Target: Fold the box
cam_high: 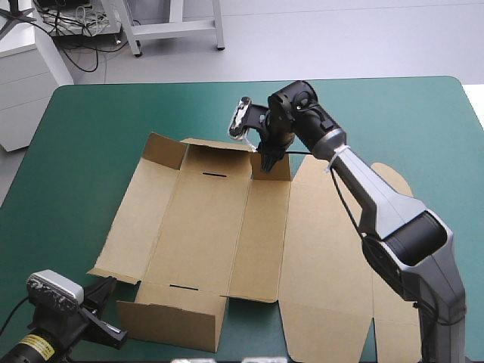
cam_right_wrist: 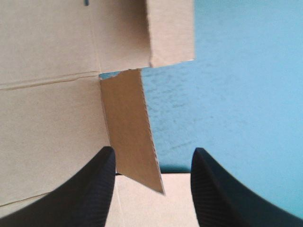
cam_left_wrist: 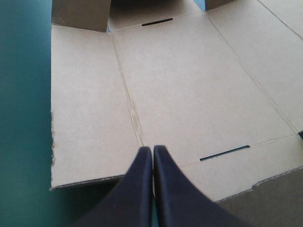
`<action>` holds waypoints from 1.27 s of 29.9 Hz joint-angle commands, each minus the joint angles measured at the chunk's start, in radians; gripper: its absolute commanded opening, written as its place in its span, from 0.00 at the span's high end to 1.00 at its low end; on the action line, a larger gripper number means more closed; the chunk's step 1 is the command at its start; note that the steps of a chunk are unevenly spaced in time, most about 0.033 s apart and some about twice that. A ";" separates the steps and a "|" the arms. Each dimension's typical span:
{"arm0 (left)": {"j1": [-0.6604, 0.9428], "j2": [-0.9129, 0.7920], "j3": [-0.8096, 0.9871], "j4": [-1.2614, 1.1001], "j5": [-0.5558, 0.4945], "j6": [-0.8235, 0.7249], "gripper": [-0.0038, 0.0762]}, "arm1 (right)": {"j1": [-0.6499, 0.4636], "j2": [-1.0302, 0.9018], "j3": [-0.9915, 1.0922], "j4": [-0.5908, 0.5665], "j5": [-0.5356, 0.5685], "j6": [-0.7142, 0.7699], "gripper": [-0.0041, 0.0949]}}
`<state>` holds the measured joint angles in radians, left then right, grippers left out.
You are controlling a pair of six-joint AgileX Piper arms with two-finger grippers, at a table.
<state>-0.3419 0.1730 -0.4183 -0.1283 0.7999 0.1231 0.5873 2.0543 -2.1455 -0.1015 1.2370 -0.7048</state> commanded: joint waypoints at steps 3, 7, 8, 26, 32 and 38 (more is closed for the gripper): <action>-0.005 0.013 -0.034 -0.008 -0.067 -0.003 0.96 | -0.003 -0.222 -0.038 -0.053 0.017 0.226 0.75; -0.005 0.013 -0.034 -0.007 -0.067 -0.003 0.96 | -0.003 -0.356 -0.017 -0.049 0.017 0.354 0.97; -0.005 0.013 -0.034 -0.007 -0.067 -0.003 0.96 | -0.003 -0.394 -0.002 -0.049 0.017 0.367 0.97; -0.005 0.013 -0.034 -0.005 -0.068 -0.003 0.96 | -0.003 -1.194 0.892 -0.080 -0.110 0.665 0.97; -0.005 0.013 -0.034 -0.005 -0.068 -0.008 0.96 | -0.003 -1.423 1.192 -0.084 -0.199 0.765 0.97; -0.005 0.013 -0.034 -0.007 -0.068 -0.006 0.94 | -0.003 -1.588 1.370 -0.071 -0.212 0.818 0.97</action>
<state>-0.3419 0.1730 -0.4183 -0.1274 0.7999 0.1231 0.5873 0.5212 -0.8104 -0.1642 1.1000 0.0930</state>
